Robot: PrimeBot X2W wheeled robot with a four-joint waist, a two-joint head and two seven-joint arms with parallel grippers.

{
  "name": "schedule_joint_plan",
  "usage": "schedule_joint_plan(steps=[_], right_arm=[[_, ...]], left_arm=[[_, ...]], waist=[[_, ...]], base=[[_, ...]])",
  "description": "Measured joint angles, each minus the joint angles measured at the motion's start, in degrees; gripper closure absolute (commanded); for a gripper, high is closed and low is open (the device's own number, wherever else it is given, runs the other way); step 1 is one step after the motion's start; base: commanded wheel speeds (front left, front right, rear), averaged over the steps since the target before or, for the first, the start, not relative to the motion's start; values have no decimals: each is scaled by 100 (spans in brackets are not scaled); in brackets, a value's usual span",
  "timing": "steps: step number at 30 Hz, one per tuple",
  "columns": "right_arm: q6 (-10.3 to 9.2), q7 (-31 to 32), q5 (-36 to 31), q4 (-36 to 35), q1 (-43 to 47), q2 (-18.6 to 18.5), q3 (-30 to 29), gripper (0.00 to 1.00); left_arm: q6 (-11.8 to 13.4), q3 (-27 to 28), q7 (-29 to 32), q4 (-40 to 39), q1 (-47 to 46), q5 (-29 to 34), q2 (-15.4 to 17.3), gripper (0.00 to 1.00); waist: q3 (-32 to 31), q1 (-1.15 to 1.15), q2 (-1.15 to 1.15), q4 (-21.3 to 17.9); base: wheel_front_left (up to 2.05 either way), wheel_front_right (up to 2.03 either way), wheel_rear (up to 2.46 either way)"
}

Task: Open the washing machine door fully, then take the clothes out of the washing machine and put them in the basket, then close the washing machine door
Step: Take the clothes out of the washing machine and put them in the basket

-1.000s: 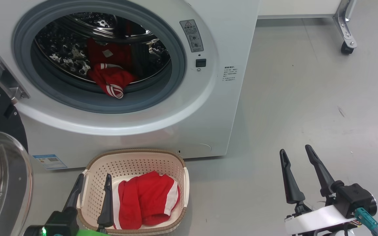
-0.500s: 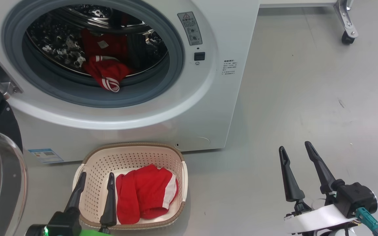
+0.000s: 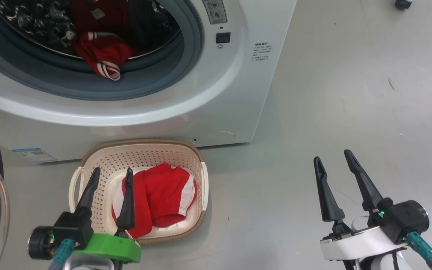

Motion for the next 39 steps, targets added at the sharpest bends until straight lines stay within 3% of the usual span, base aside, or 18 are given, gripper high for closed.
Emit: schedule_joint_plan(steps=[11, 17, 28, 39], right_arm=[[36, 0, 116, -169, -485, -5, 263, 0], [59, 0, 268, -244, -866, -11, 461, 0], [49, 0, 708, -229, -1293, -18, 630, 0], [-48, 0, 1065, -208, -1586, -16, 740, 0]], left_arm=[[5, 131, 337, 291, -1264, 40, 44, 0], [5, 394, 533, 372, -2058, 29, 222, 0], [-54, 668, 1077, 708, -3411, 60, 849, 0], [-202, 848, 2209, 1288, -4408, 133, 1603, 0]], waist=[[728, 0, 0, -218], [1123, 0, 0, -406], [1668, 0, 0, -892], [1986, 0, 0, -1350]], base=[[0, 0, 0], [0, 0, 0], [0, 0, 0], [0, 0, 0]])
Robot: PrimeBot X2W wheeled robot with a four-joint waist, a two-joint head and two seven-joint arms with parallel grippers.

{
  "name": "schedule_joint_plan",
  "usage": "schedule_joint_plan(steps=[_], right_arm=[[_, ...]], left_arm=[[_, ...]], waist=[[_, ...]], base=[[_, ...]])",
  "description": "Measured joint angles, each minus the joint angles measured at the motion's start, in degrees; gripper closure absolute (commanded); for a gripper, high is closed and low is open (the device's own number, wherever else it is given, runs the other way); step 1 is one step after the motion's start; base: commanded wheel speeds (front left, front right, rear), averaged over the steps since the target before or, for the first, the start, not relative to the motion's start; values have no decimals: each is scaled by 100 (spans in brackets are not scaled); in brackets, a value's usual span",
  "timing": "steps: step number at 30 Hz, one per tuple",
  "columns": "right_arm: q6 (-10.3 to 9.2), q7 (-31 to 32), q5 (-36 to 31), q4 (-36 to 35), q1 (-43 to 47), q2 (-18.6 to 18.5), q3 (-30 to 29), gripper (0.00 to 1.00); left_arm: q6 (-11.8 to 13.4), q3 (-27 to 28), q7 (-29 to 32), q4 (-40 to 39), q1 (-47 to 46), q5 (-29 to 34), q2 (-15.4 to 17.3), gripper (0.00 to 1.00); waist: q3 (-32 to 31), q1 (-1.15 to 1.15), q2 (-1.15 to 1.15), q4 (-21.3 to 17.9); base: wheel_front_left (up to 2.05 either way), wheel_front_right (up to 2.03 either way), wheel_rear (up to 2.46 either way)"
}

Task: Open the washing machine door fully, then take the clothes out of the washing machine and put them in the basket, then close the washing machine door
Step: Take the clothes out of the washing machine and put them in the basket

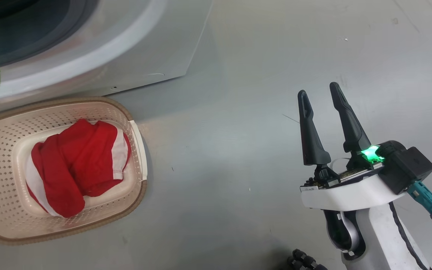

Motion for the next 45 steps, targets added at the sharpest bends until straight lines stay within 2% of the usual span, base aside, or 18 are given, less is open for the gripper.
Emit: schedule_joint_plan(steps=[5, 12, 22, 34, 42, 43, 44, 45], right_arm=[[-21, 0, 92, 67, -75, 1, 78, 0], [-26, 0, 210, 159, -213, 0, 235, 0], [-29, 0, 357, 199, -240, 0, 313, 0], [-77, 0, 509, 215, -346, 2, 350, 0], [-77, 0, 547, 216, -446, 2, 344, 0], [-77, 0, 548, 218, -458, 2, 343, 0], [-77, 0, 548, 218, -458, 2, 343, 0], [-77, 0, 548, 218, -458, 2, 342, 0]], left_arm=[[-120, -100, 577, 183, -453, 169, 327, 0], [-234, -155, 1337, 514, -932, 231, 603, 0], [-409, -386, 2282, 894, -1403, 415, 840, 0], [-434, -438, 2955, 1250, -1636, 498, 1096, 0], [-430, -378, 3185, 1481, -1645, 497, 1104, 1], [-420, -349, 3243, 1518, -1645, 497, 1104, 22], [-415, -335, 3256, 1532, -1645, 493, 1102, 35], [-392, -320, 3272, 1547, -1645, 479, 1099, 55]], waist=[[109, 0, 0, -153], [192, 0, 0, -338], [236, 0, 0, -507], [367, 0, 0, -651], [458, 0, 0, -703], [467, 0, 0, -708], [471, 0, 0, -710], [475, 0, 0, -711]], base=[[0, 0, 0], [0, 0, 0], [0, 0, 0], [0, 0, 0], [0, 0, 0], [0, 0, 0], [0, 0, 0], [0, 0, 0]])
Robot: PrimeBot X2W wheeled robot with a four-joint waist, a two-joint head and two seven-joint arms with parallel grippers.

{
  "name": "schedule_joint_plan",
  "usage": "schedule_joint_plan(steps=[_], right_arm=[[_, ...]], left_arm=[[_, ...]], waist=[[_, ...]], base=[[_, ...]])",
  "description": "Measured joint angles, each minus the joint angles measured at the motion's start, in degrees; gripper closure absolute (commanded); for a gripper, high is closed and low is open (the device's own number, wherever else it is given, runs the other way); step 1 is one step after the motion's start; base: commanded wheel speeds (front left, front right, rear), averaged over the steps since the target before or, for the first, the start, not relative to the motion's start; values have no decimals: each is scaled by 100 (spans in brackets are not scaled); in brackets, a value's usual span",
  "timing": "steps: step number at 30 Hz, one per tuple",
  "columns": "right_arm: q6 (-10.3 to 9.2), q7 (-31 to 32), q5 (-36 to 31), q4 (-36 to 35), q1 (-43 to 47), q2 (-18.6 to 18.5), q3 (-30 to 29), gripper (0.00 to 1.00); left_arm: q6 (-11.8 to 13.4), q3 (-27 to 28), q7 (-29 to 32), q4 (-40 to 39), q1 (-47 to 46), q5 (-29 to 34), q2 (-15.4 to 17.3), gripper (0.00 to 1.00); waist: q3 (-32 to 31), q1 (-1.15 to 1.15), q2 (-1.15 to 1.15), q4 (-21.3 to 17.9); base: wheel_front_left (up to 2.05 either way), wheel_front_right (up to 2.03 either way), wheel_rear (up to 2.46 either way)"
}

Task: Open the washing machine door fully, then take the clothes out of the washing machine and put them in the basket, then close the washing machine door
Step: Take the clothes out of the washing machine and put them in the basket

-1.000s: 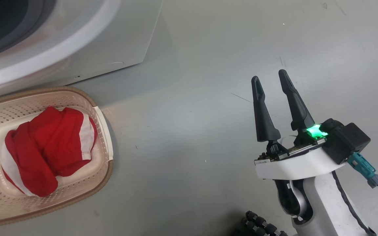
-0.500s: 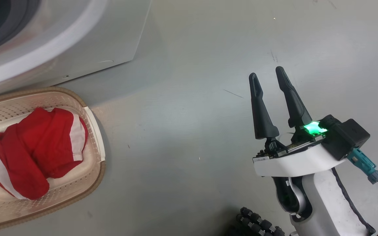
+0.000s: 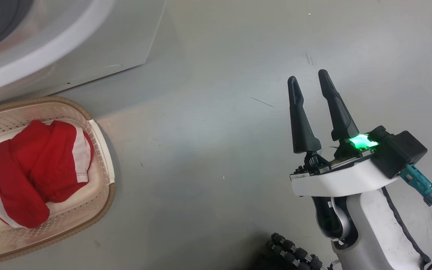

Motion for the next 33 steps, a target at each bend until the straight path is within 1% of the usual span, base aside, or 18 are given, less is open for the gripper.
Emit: schedule_joint_plan(steps=[1, 2, 3, 5, 11, 18, 26, 33], right_arm=[[0, 0, 0, 0, 0, 0, 0, 0], [0, 0, 0, 1, 0, 0, -2, 0], [0, 0, 0, 1, -1, 0, -7, 0], [0, 0, 0, 2, -4, 0, -15, 0], [0, 0, -7, 8, -41, 1, -58, 0], [0, 0, -8, 10, -118, 0, -97, 0], [0, 0, -113, 11, -155, 0, -178, 0], [1, 0, -242, 68, -159, -2, -258, 0]], left_arm=[[0, 0, 0, 0, 0, 0, 0, 64], [23, 4, 38, 7, 0, -3, -1, 76], [27, 15, 48, 13, 0, -13, -4, 100], [69, 26, 48, 14, 0, -22, -10, 100], [78, 37, 22, -14, -1, -34, -25, 100], [96, 66, -298, -164, 1, -60, -63, 100], [174, 227, -895, -369, 59, -178, -283, 100], [278, 313, -1547, -568, 378, -270, -560, 100]], waist=[[0, 0, 0, 0], [4, 0, 0, -1], [8, 0, 0, -1], [18, 0, 0, 1], [42, 0, 0, 20], [61, 0, 0, 70], [48, 0, 0, 182], [-28, 0, 0, 329]], base=[[0, 0, 0], [0, 0, 0], [0, 0, 0], [0, 0, 0], [0, 0, 0], [0, 0, 0], [0, 0, 0], [0, 0, 0]])
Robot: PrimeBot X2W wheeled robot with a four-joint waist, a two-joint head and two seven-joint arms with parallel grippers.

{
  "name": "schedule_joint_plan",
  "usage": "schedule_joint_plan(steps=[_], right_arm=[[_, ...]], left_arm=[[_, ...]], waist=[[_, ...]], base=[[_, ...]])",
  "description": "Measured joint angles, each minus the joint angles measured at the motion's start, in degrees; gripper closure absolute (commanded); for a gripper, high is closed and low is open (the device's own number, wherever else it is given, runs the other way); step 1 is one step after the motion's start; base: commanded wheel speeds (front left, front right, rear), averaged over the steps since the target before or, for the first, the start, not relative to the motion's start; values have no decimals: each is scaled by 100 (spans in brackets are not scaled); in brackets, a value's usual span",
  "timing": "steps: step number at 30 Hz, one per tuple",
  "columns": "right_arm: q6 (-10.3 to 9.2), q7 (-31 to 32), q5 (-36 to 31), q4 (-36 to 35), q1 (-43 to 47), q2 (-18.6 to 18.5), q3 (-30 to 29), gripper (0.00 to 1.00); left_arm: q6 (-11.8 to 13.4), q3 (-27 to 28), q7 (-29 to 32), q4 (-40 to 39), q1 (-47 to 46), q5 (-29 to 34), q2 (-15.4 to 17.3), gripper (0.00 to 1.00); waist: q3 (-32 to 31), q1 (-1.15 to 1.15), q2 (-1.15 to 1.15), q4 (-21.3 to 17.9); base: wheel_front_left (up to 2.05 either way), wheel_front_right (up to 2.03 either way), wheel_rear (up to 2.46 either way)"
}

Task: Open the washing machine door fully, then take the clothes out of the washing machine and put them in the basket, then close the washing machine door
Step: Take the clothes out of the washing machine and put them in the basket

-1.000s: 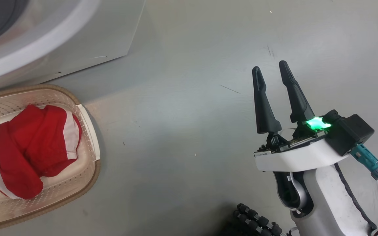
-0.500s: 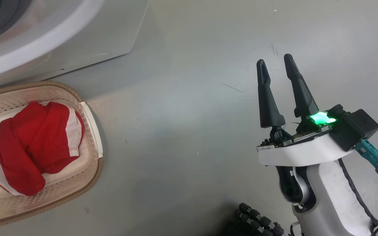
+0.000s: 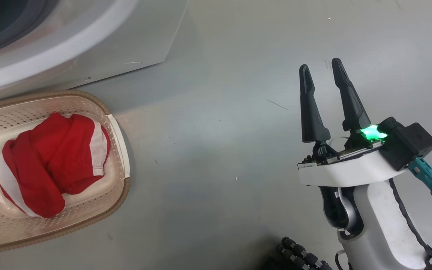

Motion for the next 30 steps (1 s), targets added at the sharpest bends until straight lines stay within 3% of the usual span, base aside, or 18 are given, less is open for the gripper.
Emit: schedule_joint_plan(steps=[30], right_arm=[[68, 0, -943, 405, 338, -4, -444, 0]], left_arm=[[345, 62, -2911, -1266, 2046, -218, -1168, 100]], waist=[[-1043, 0, 0, 746]], base=[[0, 0, 0]])
